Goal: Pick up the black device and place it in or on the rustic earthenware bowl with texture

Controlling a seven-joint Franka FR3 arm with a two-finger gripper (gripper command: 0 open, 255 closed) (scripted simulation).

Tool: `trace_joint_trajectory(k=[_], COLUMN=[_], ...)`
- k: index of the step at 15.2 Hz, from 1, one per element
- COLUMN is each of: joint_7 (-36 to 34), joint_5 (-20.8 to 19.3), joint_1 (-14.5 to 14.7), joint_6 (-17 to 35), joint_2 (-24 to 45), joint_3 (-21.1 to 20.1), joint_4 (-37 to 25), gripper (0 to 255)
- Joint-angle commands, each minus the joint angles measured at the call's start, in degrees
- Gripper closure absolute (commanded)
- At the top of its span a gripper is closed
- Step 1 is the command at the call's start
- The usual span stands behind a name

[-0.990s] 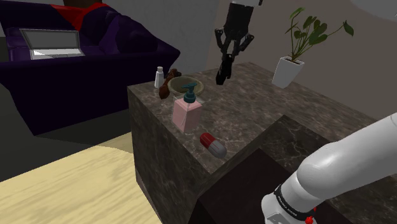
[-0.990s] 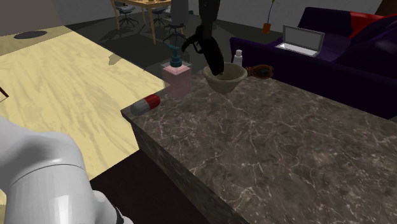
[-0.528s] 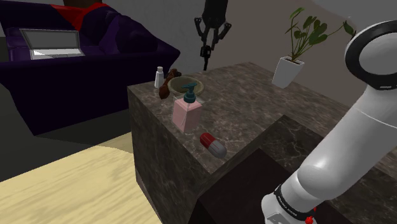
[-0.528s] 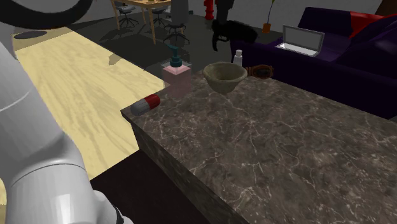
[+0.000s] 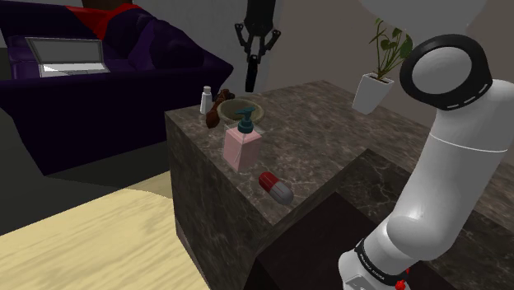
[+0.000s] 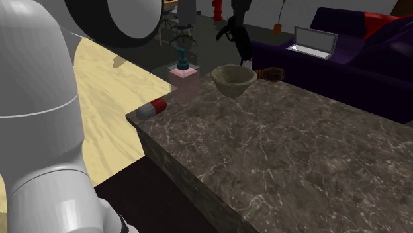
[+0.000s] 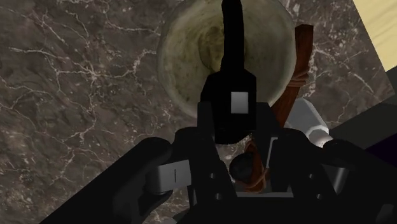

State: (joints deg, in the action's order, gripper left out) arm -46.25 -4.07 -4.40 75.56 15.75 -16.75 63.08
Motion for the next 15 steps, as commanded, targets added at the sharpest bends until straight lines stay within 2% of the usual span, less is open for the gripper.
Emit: trace_joint_trajectory(k=[1,15], joint_7=[0.02,0.68], joint_5=[0.33,1.72], joint_1=[-0.29,-1.67], joint_6=[2.21,15.21], joint_2=[-1.04,-5.72], joint_3=[0.02,0.35], joint_4=[3.16,20.68], gripper=[255,255])
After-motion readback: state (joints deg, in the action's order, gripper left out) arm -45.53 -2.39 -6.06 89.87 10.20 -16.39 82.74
